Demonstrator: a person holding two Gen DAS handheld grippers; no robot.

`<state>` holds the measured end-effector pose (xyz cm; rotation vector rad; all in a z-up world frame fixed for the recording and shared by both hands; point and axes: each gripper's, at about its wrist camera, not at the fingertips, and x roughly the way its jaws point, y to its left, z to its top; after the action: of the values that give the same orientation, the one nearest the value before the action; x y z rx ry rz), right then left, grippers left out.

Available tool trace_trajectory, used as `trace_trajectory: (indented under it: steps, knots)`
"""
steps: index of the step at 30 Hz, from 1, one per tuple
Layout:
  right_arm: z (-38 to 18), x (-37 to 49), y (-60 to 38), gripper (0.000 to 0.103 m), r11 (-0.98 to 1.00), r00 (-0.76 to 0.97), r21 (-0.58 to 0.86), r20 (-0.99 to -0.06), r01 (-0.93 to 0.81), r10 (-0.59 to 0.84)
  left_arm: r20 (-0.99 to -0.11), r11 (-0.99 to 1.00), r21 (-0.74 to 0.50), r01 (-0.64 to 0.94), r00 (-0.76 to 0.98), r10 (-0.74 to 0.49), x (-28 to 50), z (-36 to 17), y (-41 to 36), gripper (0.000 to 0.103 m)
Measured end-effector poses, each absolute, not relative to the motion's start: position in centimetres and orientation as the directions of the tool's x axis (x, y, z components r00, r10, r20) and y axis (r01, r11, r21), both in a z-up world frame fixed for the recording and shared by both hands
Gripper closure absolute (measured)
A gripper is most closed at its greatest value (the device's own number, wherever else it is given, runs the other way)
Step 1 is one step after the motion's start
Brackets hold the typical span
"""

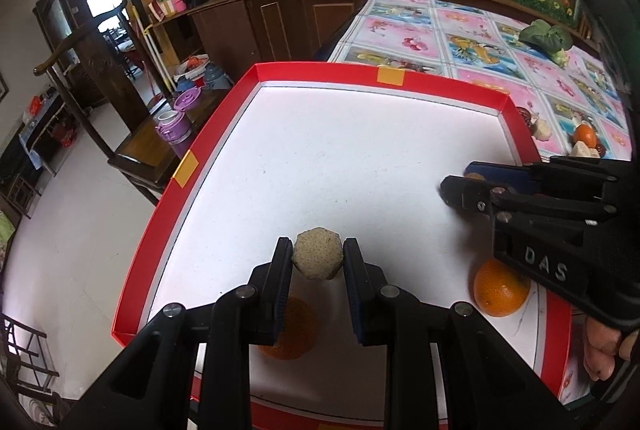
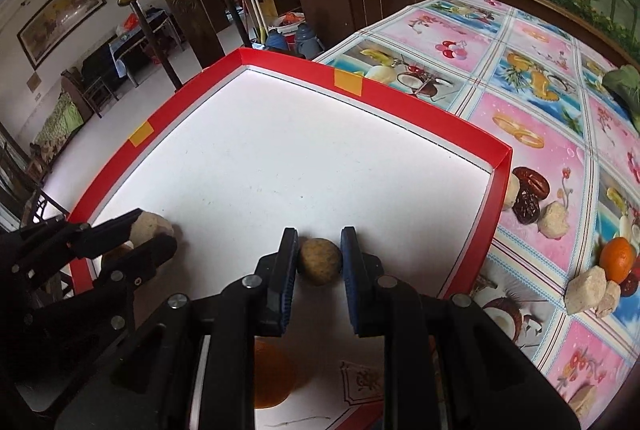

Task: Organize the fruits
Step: 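Carry kiwi and pastry over the tray and open both grippers, then move both open grippers back toward the pastries on the tablecloth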

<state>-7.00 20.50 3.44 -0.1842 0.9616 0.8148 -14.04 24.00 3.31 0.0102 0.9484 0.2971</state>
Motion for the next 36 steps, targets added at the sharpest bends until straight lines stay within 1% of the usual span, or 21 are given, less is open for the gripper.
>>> trace_trajectory:
  steps: [1, 2, 4, 6, 9, 13, 17, 22, 26, 29, 33, 36]
  knots:
    - [3.5, -7.1, 20.6, 0.067, 0.689, 0.303, 0.202, -0.787, -0.697, 0.537, -0.801, 0.958, 0.139, -0.25, 0.54, 0.257, -14.0, 3.3, 24.0, 0.072]
    - [3.5, -7.2, 20.5, 0.052, 0.682, 0.296, 0.204, -0.787, -0.703, 0.541, -0.803, 0.956, 0.141, -0.257, 0.536, 0.262, -14.0, 3.3, 24.1, 0.068]
    - [3.7, -7.4, 20.1, 0.036, 0.683, 0.31, 0.202, -0.777, -0.702, 0.548, -0.803, 0.949, 0.15, -0.279, 0.526, 0.282, -14.1, 3.3, 24.1, 0.045]
    - [4.2, -7.6, 19.4, 0.036, 0.679, 0.331, 0.198, -0.756, -0.707, 0.565, -0.799, 0.942, 0.155, -0.297, 0.523, 0.296, -14.1, 3.5, 24.1, 0.036]
    - [5.1, -7.5, 17.8, 0.036, 0.663, 0.33, 0.216, -0.733, -0.716, 0.595, -0.801, 0.933, 0.161, -0.322, 0.509, 0.314, -14.0, 3.8, 23.9, 0.029]
    - [6.1, -6.6, 14.4, 0.036, 0.674, 0.34, 0.24, -0.718, -0.699, 0.608, -0.794, 0.929, 0.181, -0.322, 0.509, 0.331, -13.9, 4.3, 22.6, 0.027]
    - [6.9, -4.4, 8.7, 0.036, 0.724, 0.381, 0.29, -0.696, -0.627, 0.609, -0.785, 0.939, 0.195, -0.285, 0.529, 0.323, -13.6, 5.1, 20.4, 0.025]
    - [7.2, -1.9, 1.1, 0.035, 0.807, 0.479, 0.288, -0.684, -0.515, 0.55, -0.786, 0.95, 0.214, -0.227, 0.537, 0.305, -12.8, 5.4, 17.5, 0.025]
    - [7.0, -1.0, -3.3, 0.035, 0.845, 0.504, 0.274, -0.703, -0.459, 0.502, -0.787, 0.96, 0.226, -0.163, 0.551, 0.278, -12.3, 5.7, 14.9, 0.025]
    - [6.3, -1.3, -5.0, 0.035, 0.84, 0.468, 0.241, -0.74, -0.486, 0.483, -0.781, 0.963, 0.236, -0.133, 0.564, 0.269, -12.2, 6.1, 13.3, 0.025]
    - [5.1, -2.8, -5.1, 0.035, 0.776, 0.362, 0.251, -0.774, -0.578, 0.52, -0.781, 0.969, 0.231, -0.082, 0.578, 0.236, -11.7, 6.5, 11.3, 0.025]
    - [4.3, -4.3, -4.0, 0.035, 0.746, 0.349, 0.184, -0.795, -0.64, 0.496, -0.78, 0.971, 0.234, -0.052, 0.586, 0.219, -11.2, 6.4, 9.8, 0.025]
